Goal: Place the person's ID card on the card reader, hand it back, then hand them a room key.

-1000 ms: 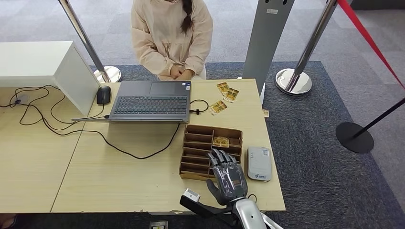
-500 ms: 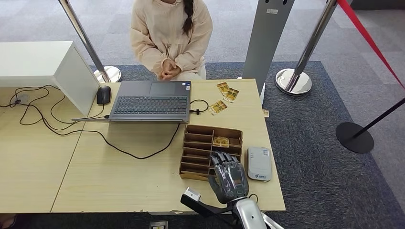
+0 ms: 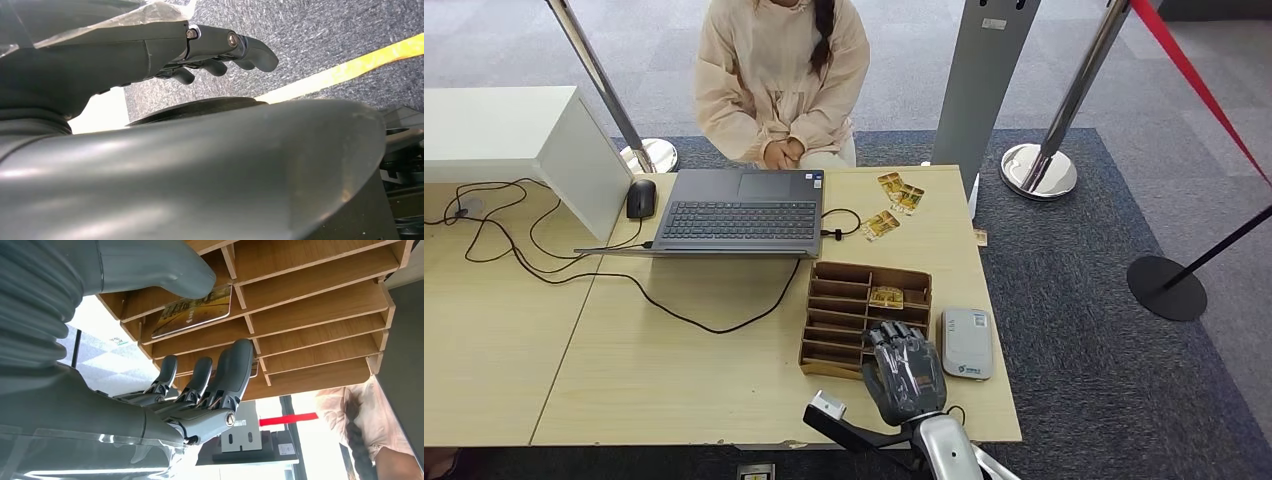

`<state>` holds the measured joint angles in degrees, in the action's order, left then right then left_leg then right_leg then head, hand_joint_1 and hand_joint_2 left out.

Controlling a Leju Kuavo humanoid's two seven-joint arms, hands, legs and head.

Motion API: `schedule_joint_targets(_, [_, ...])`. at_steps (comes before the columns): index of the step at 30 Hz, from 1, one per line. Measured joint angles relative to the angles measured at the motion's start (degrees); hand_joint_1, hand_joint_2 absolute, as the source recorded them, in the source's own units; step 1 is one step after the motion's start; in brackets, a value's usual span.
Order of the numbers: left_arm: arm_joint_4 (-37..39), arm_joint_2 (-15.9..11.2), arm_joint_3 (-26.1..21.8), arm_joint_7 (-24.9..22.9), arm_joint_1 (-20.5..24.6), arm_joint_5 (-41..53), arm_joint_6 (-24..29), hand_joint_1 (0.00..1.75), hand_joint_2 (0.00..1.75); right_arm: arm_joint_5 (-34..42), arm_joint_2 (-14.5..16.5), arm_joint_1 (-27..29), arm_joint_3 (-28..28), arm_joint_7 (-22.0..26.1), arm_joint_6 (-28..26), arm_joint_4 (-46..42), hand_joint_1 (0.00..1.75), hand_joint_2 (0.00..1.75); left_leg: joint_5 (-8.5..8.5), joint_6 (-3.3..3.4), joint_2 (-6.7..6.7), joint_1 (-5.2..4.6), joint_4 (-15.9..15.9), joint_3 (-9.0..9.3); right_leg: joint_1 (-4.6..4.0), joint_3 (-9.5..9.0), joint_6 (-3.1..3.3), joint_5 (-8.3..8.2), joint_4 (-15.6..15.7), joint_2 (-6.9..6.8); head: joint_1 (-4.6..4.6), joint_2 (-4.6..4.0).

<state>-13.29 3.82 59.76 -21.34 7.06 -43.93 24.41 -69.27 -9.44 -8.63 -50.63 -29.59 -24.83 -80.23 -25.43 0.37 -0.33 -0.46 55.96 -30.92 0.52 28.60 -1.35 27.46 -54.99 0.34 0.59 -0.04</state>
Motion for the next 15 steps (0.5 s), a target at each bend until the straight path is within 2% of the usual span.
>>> schedule_joint_targets(15, [0.00, 0.00, 0.00, 0.51, 0.43, 0.42, 0.09, 0.00, 0.00, -0.58, 0.01, -0.40, 0.35, 0.42, -0.09, 0.63, 0.81, 1.75, 0.00, 0.00, 0.00, 0.00, 0.00, 0.01, 0.00, 0.00, 0.00, 0.00, 0.00, 0.00, 0.00, 0.00])
